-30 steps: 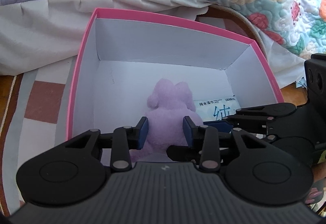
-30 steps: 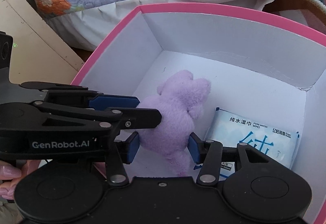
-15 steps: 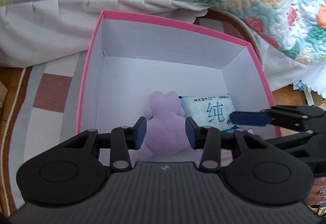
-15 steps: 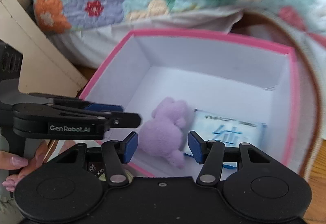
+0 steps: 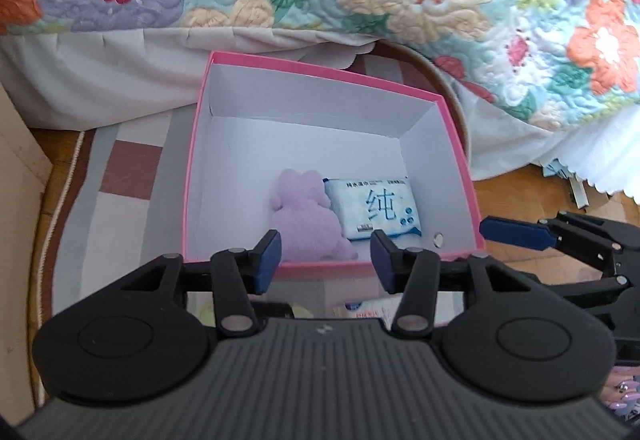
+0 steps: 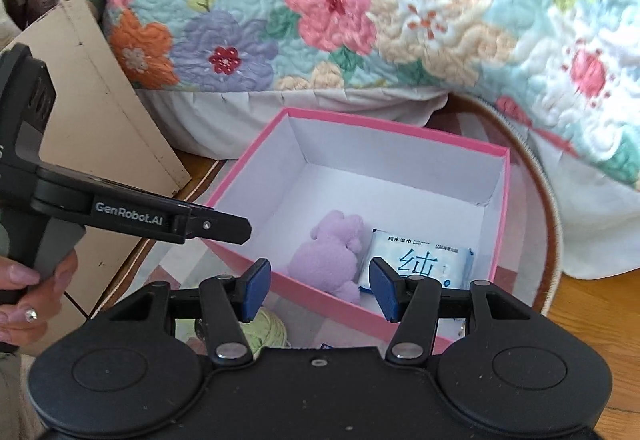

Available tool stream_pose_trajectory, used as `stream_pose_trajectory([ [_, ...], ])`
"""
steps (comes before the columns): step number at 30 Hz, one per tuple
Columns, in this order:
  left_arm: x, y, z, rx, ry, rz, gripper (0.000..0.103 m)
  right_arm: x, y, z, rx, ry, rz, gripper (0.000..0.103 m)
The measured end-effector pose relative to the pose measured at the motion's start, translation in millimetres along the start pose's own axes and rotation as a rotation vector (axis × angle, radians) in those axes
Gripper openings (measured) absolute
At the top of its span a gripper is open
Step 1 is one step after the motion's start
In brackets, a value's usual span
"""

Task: Organize objects
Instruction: 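Withdraw the left tool and move it down to the green yarn ball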

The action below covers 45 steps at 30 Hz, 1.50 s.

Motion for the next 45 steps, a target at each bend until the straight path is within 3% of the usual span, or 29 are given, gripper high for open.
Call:
stream_pose_trajectory([
  [10,26,-8,-49,0.020,0.000,0.011,0.064,6,20,-53,0.035,-0.058,-0.053,0.073],
  [23,58,-11,-77,-0.015,-0.022,0.040,0.076,29,42,-75,0.046,-0.020,-0.100,0.091],
  [37,86,2,-83,0.026,-0.001,-0.004,0.088,49,68,-86,-0.005,-0.042,-0.208,0.092],
  [45,99,4,-82,0.000,-0.027,0.081,0.094,57,86,-79,-0.047,-0.095,-0.273,0.092],
])
Point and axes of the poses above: each gripper's, at about its wrist camera, not at the fingertips, and z roughly the way its jaws point, y to its left, x to its underside, the point moved 2 cm from there along z, roughly the way its jaws point, and after that the axes turned 8 degrees about x, right-handed, at the moved point
